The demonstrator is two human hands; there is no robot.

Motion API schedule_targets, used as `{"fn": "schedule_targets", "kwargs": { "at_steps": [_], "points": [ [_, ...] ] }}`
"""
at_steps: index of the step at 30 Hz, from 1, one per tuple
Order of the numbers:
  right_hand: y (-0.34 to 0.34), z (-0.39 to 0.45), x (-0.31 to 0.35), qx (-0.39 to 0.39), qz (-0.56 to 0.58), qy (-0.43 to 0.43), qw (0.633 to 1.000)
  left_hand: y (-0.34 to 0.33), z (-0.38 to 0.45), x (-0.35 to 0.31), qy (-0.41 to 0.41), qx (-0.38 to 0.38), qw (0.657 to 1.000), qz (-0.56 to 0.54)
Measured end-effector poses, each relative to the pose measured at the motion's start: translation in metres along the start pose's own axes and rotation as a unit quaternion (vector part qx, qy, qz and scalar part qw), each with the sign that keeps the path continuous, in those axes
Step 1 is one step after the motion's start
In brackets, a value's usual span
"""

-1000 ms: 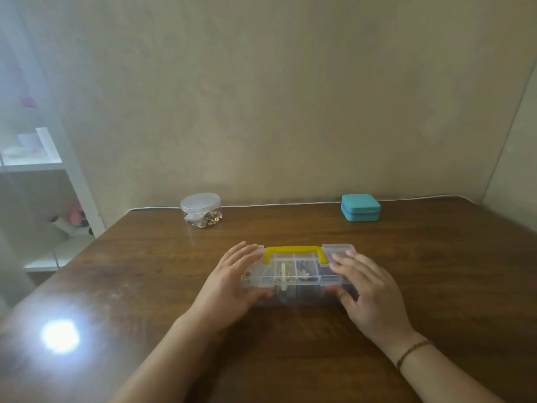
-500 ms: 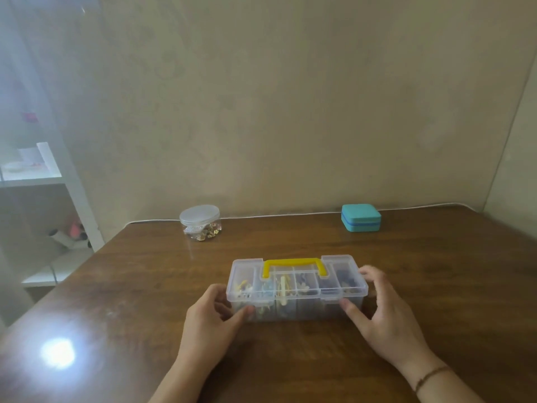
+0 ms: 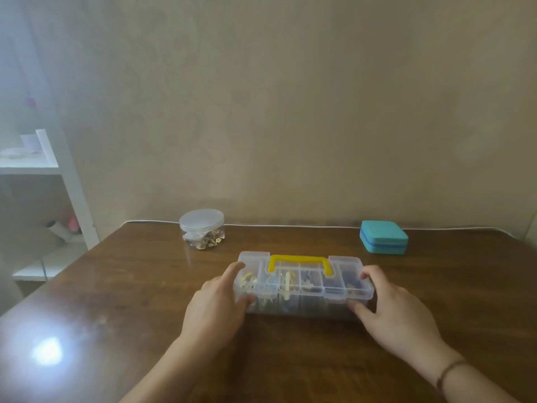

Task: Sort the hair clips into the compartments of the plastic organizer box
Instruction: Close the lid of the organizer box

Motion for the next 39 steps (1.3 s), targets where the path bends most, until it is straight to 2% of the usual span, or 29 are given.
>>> {"fn": "schedule_targets", "kwargs": {
  "at_steps": [9, 17, 20, 22, 24, 27, 29, 31, 36, 39],
  "points": [
    [-0.030, 0.165, -0.013, -0.059, 0.042, -0.020, 0.997, -0.064, 0.167, 0.022, 0.031, -0.015, 0.997, -0.063],
    [-0.040, 0.244, -0.016, -0.059, -0.027, -0.024, 0.998, -0.088, 0.233, 0.029, 0.024, -0.017, 0.999, -0.025],
    [-0.043, 0.249, -0.020, -0.061, -0.001, -0.020, 0.998, -0.078, 0.228, 0.017, -0.006, -0.020, 0.996, 0.081],
    [-0.049, 0.245, -0.022, -0.064, 0.010, -0.018, 0.998, -0.061, 0.217, 0.014, -0.053, -0.078, 0.976, 0.196],
    [-0.060, 0.237, -0.024, -0.068, -0.009, -0.016, 0.998, -0.035, 0.212, 0.031, -0.050, -0.140, 0.959, 0.242],
    [-0.068, 0.229, -0.031, -0.100, 0.035, -0.012, 0.994, -0.001, 0.204, 0.085, 0.072, -0.201, 0.959, 0.186],
    [-0.067, 0.226, -0.030, -0.110, 0.064, -0.003, 0.992, 0.001, 0.197, 0.112, 0.137, -0.180, 0.964, 0.142],
    [-0.065, 0.224, -0.027, -0.121, 0.060, 0.005, 0.991, -0.005, 0.194, 0.123, 0.161, -0.149, 0.973, 0.072],
    [-0.063, 0.223, -0.026, -0.139, 0.060, 0.011, 0.988, 0.008, 0.194, 0.123, 0.122, -0.175, 0.977, 0.000],
    [-0.065, 0.224, -0.028, -0.136, 0.070, 0.006, 0.988, 0.024, 0.188, 0.103, 0.047, -0.228, 0.970, -0.073]
  ]
}}
Point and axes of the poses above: each hand's wrist, its own z-axis towards the middle knuckle, its own y-axis out of the back of the hand, x = y × z, the point moved 7 cm from there along z, towards the middle knuckle, and after that the axes turned 4 degrees about x, right-handed, at the moved point
